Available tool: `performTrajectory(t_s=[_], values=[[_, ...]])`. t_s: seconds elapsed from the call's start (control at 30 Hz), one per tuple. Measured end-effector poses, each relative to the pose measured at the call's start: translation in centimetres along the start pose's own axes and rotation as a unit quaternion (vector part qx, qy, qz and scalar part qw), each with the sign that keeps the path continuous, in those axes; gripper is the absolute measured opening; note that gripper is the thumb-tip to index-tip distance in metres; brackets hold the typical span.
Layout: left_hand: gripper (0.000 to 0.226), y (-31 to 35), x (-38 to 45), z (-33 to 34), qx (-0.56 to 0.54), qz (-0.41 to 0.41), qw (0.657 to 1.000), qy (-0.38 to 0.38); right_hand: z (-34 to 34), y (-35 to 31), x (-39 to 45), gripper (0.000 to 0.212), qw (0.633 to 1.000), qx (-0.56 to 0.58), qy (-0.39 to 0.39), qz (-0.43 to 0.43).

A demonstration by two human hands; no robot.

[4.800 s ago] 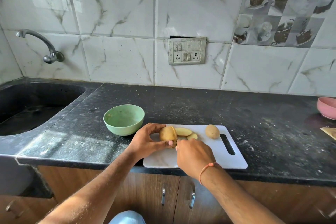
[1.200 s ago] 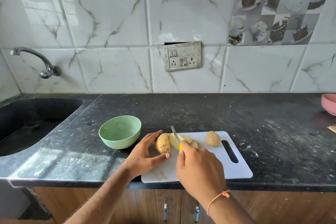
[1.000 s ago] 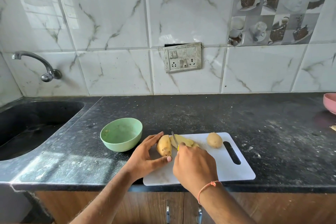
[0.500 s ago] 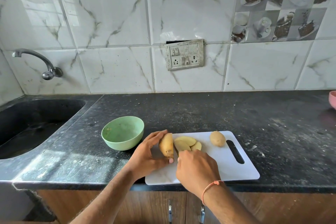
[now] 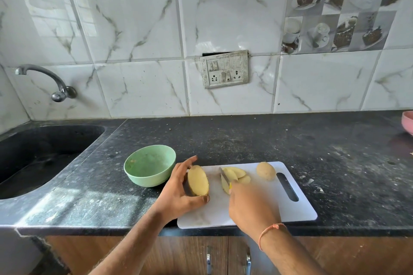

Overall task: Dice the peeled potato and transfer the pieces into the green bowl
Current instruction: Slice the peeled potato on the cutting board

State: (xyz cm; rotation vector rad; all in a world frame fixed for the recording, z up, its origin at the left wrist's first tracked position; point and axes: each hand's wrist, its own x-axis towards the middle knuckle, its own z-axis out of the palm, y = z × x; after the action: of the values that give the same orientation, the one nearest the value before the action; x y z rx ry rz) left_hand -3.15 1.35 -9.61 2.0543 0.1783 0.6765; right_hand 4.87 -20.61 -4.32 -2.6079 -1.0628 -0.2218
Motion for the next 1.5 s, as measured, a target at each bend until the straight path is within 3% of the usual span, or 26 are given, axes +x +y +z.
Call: performTrajectory(t_s=[0.17,0.37,0.53,0.9,1.07,1.23,1.4,1.5], values=[[0.100,0.0,0.0,0.2,-0.003,0.008,1.000,-0.008,1.4,1.1,0.3,0.031,0.994,0.102,0.027,-0.033],[0.091,0.9,-0.4,0.8,0.007,0.000,1.000,-0.001,2.2,2.4,0.6,0.029,0.981,0.188,0.045,-0.012],[0.090,1.7,-1.0,1.3,0.067,0.053,0.994,-0.068,2.5,2.4,0.6,0.030,0.980,0.190,0.057,-0.009],[0.081,2.2,-0.9,-2.2,0.130,0.029,0.989,-0.070,2.9,2.6,0.7,0.025,0.985,0.162,0.064,-0.015],[0.095,2.6,-0.3,-2.5,0.197,0.023,0.975,-0.106,2.9,2.5,0.7,0.026,0.985,0.156,0.066,-0.015],[0.088,2.5,0.0,-0.5,0.159,0.038,0.983,-0.084,3.0,2.4,0.6,0.024,0.984,0.160,0.077,-0.020],[0.076,2.0,-0.9,0.5,0.107,0.000,0.994,-0.035,3.0,2.4,0.6,0.027,0.986,0.143,0.077,-0.025],[0.077,1.7,-1.1,0.7,0.090,-0.017,0.995,-0.042,3.0,2.1,0.3,0.029,0.988,0.128,0.077,-0.030]])
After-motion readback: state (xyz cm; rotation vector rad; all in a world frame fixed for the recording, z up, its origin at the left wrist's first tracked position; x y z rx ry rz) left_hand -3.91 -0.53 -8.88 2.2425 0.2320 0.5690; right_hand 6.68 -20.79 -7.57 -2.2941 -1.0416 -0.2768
